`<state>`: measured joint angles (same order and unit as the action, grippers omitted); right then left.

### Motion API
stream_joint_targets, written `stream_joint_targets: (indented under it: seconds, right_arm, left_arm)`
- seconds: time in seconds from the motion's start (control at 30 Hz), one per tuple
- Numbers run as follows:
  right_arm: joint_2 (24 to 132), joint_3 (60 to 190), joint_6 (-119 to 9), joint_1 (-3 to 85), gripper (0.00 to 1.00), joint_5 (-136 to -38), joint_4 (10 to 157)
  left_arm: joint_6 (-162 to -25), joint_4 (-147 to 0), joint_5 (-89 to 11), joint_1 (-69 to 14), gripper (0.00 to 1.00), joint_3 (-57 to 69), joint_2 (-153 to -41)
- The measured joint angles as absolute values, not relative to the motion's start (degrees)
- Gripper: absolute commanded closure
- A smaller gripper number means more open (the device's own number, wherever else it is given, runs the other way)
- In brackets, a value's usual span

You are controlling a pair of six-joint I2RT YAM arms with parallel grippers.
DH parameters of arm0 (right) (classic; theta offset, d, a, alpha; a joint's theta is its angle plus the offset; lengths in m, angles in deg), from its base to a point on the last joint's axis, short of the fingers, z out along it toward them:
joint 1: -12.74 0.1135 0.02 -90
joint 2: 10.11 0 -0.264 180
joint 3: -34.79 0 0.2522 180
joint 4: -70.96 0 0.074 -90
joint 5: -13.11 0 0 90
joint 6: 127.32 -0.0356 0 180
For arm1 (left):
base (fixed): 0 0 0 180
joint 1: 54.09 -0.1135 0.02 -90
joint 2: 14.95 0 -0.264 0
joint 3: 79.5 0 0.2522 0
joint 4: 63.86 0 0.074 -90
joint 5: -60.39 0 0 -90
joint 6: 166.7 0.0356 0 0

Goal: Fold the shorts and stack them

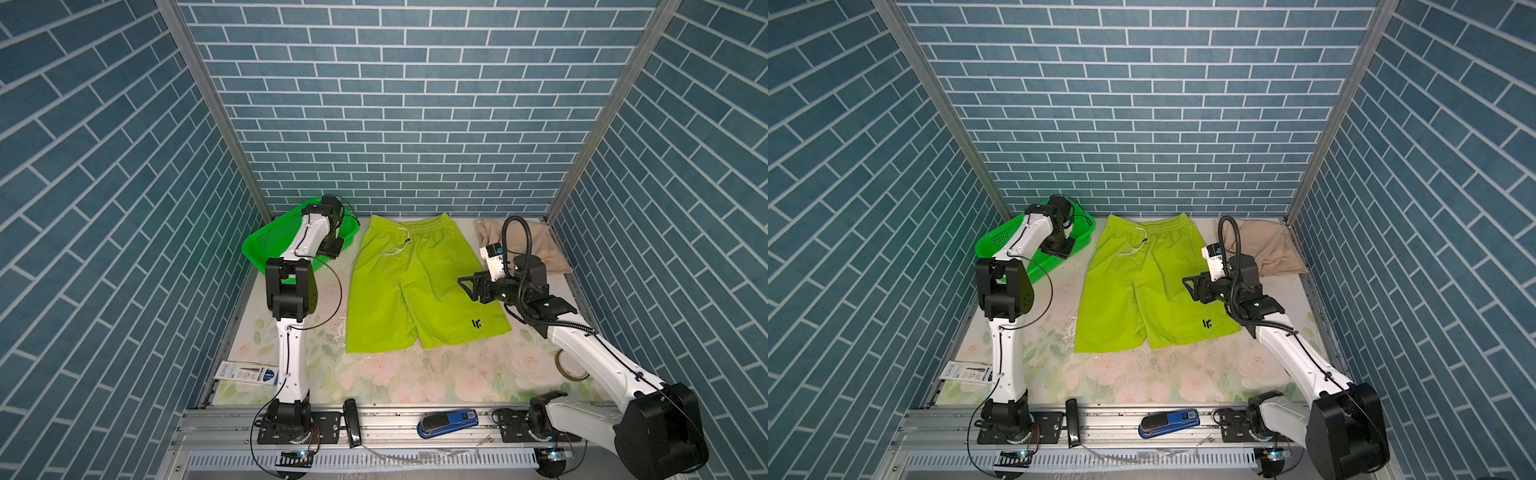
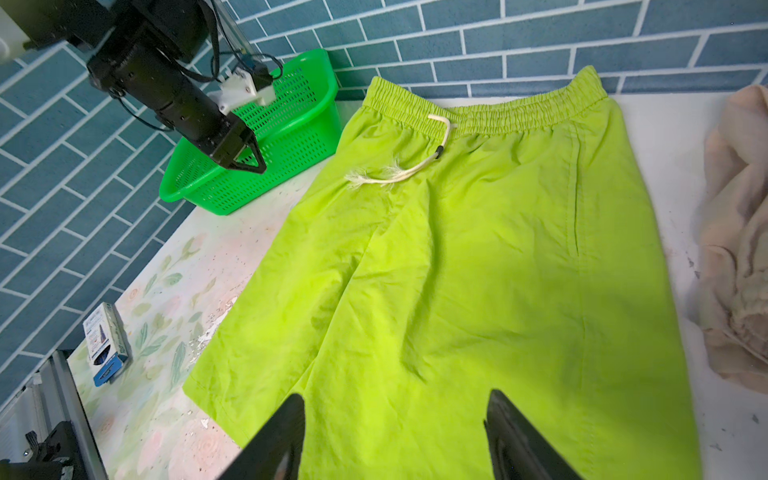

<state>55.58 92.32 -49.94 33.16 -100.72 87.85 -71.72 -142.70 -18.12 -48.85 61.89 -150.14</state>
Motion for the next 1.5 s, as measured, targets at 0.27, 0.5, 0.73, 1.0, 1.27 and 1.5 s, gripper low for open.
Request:
stream_joint_targets:
  seconds: [0.27,0.5,0.73,1.0,1.27,1.5]
  right_arm:
    - [54.5,92.2,-51.0,35.2,0.31,-94.4,94.7]
    - [53.5,92.2,-52.6,35.6,0.31,-89.7,99.4]
    - [53.8,92.9,-52.6,35.6,0.31,-86.5,103.4]
    - [58.3,96.1,-55.4,34.7,0.3,-81.6,110.4]
    - [64.1,96.0,-59.5,24.6,0.31,-80.3,114.6]
    - [66.6,94.6,-62.6,18.7,0.33,-81.4,113.4]
  left_arm:
    - [-79.6,-145.9,-17.1,-50.6,0.38,73.1,-156.7]
    - [-85.5,-143.9,-22.9,-51.1,0.0,70.0,-156.4]
    - [-87.1,-142.5,-25.3,-48.6,0.0,63.9,-151.7]
    - [-90.5,-137.9,-26.6,-43.5,0.0,44.8,-123.4]
    - [-97.2,-128.1,-33.2,-35.0,0.0,7.4,-102.6]
    - [-103.2,-121.9,-37.4,-32.6,0.0,-15.7,-92.7]
